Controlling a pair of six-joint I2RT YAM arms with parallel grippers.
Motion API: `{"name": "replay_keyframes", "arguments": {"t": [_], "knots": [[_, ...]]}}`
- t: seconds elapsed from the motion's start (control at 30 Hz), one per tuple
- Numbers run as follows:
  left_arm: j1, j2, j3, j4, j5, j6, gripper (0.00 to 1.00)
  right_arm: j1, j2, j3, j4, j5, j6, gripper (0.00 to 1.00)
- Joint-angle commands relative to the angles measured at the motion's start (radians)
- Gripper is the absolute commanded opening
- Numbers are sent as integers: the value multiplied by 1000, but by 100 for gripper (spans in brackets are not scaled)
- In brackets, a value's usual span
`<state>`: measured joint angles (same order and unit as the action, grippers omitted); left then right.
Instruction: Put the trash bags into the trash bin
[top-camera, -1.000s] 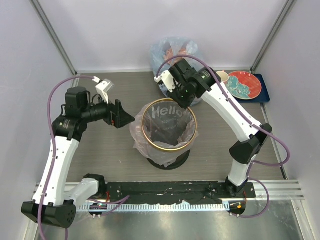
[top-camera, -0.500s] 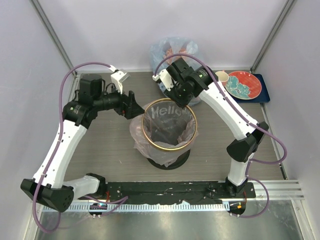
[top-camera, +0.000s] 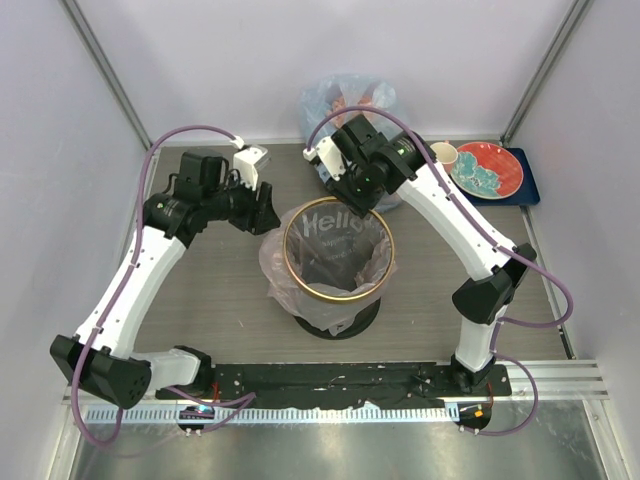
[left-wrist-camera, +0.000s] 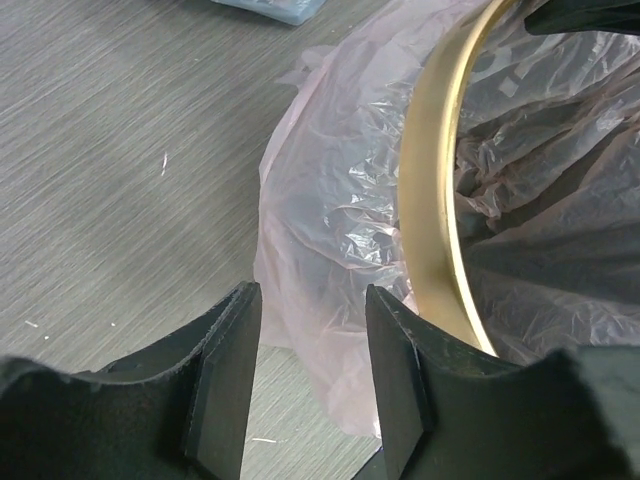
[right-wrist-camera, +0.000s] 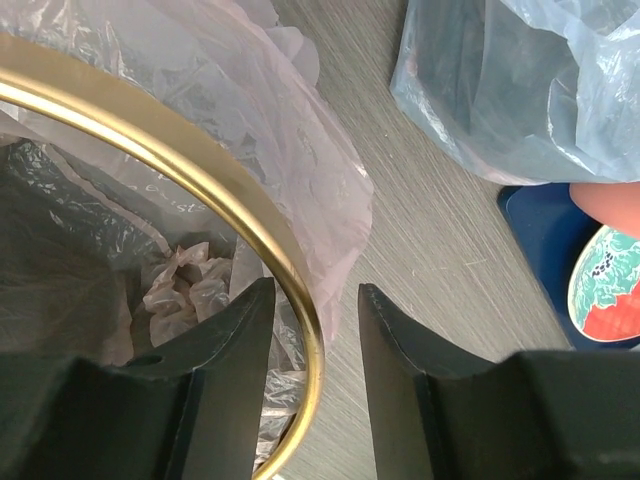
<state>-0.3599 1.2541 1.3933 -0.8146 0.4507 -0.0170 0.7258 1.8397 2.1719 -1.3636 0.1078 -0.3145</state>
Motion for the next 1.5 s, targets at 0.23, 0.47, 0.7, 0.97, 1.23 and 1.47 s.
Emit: {"name": "replay_keyframes", "arguments": {"t": [0.23,0.47,0.7,0.97,1.23,1.47], "knots": [[-14,-38,119,17,28,22,74,6,-3,74,-143,-17,3,40],[-66,11,142,-12,0,12,68,6,-3,75,-141,-26,9,40],[-134,67,171,-43,-35,51,60,6,-5,78,-141,-37,17,39],[-165,116,207,-90,-107,66,39,6,-17,69,-143,-40,20,39],[-163,113,208,-107,-152,78,19,4,-30,46,-143,-37,14,38],[-163,97,167,-87,-113,75,28,4,-46,0,-141,-56,18,38]]}}
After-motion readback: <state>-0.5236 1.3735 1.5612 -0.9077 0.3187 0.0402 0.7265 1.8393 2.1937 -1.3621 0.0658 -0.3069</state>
